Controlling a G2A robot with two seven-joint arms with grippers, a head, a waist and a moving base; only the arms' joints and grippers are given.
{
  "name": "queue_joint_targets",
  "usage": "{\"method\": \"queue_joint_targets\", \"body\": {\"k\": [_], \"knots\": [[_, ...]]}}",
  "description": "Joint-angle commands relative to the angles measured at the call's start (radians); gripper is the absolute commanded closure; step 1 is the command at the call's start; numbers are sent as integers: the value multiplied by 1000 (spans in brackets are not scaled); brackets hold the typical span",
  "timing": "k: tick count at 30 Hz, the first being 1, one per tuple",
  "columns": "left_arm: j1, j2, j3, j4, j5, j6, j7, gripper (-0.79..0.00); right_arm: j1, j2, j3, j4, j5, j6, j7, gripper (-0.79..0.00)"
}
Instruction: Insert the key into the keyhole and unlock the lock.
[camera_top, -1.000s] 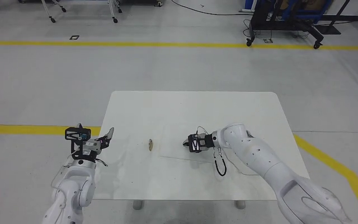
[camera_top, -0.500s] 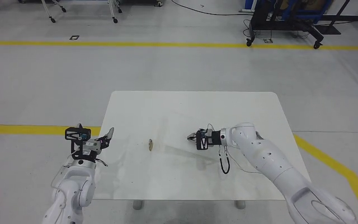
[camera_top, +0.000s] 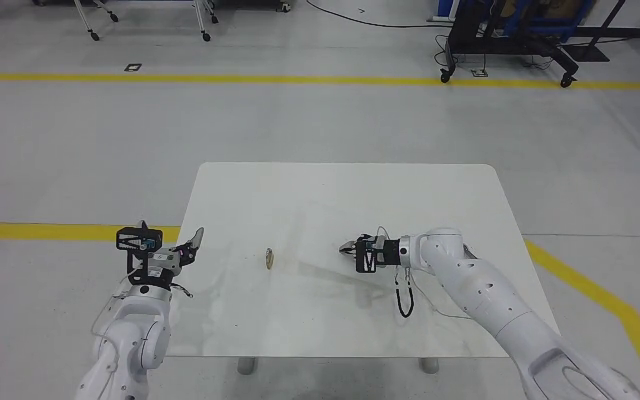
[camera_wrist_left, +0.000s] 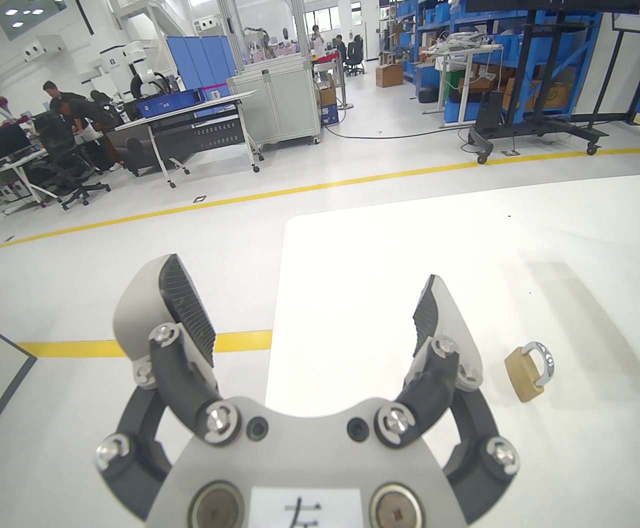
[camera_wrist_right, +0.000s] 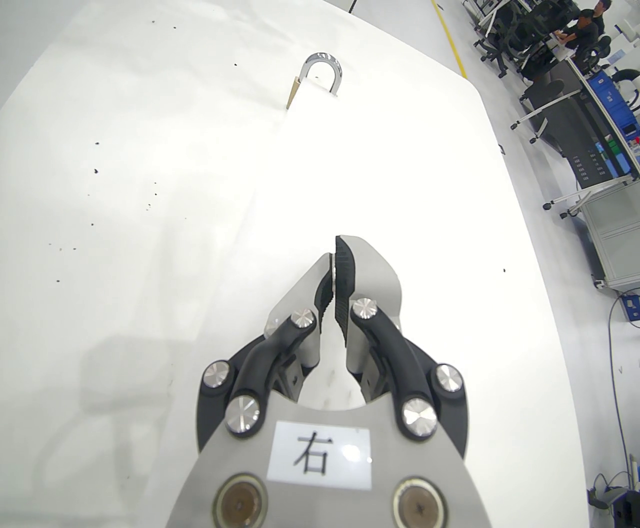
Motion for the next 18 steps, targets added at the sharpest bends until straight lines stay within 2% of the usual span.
{"method": "queue_joint_targets", "body": {"k": [1, 10, 13, 16, 18], "knots": [[0, 0, 0, 0, 0, 0, 0, -785, 0, 0, 0, 0, 0, 0, 0, 0], [-4, 1, 7, -9, 31, -1, -6, -785, 0, 0, 0, 0, 0, 0, 0, 0], [-35, 2, 79, -61, 160, -46, -65, -785, 0, 0, 0, 0, 0, 0, 0, 0], [-104, -1, 146, -80, 252, -75, -196, -785, 0, 0, 0, 0, 0, 0, 0, 0], [-104, -1, 146, -80, 252, -75, -196, -785, 0, 0, 0, 0, 0, 0, 0, 0]]}}
